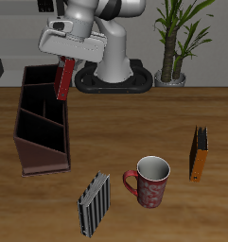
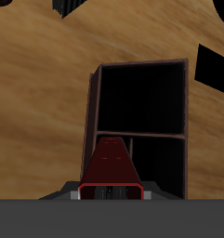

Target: Place the red book into the right desk caddy's front compartment

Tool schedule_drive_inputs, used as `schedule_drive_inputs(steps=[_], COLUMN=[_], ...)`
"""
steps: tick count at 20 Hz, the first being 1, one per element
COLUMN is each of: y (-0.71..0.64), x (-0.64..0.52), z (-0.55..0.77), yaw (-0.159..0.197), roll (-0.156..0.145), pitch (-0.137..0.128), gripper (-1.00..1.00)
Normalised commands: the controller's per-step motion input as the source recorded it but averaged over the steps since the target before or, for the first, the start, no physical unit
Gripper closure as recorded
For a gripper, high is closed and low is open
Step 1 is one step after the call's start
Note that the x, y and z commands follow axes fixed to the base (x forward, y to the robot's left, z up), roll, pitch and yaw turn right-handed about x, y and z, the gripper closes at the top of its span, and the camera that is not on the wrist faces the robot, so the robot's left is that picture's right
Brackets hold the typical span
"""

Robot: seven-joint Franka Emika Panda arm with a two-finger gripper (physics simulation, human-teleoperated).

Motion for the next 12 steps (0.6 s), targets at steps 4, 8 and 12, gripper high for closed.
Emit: schedule_drive_inputs(steps=[4,8,12], y=[-0.12,-0.04,-0.03], x=[-0.04,0.03,0.02], z=[-0.02,-0.11,-0.10], yaw=[-0.048,-0.019,-0.031], roll=[-0.033,-0.021,-0.017], pitch=[-0.012,0.010,-0.003], gripper=[1.00,1.00,1.00])
